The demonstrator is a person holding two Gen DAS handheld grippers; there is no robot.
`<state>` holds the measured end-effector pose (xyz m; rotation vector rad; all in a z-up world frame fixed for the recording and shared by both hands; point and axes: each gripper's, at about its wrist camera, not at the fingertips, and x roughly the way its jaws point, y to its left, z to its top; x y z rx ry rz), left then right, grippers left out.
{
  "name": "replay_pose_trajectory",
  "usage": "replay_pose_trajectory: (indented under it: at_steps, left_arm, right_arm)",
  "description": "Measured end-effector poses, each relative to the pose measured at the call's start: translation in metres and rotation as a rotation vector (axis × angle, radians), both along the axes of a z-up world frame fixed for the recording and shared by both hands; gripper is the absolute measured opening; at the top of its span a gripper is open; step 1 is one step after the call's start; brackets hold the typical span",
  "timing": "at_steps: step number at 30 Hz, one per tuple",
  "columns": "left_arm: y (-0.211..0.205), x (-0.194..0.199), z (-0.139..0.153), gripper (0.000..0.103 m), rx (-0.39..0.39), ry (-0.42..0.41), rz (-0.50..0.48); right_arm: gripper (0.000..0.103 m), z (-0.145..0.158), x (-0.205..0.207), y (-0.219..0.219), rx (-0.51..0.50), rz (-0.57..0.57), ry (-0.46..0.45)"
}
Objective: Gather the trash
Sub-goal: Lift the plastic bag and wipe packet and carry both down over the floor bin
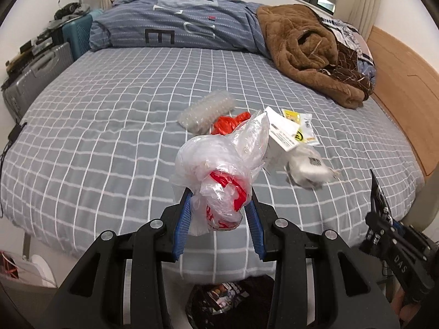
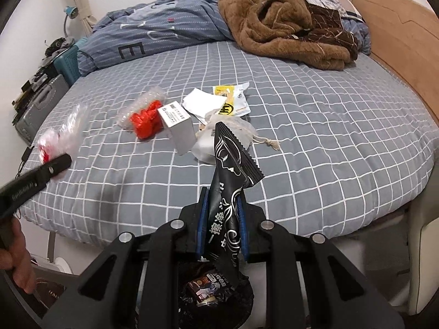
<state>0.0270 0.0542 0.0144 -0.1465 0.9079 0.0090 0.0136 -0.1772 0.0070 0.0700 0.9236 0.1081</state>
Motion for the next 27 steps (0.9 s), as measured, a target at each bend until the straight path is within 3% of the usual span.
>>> replay_pose_trajectory:
  at_steps: [27]
  left_arm:
    - [-0.022, -0.112, -0.009, 0.037, -0.003, 0.014, 0.007]
  right_arm:
    - [0.019, 0.019, -0.084, 0.012, -0.006, 0.081, -0.073]
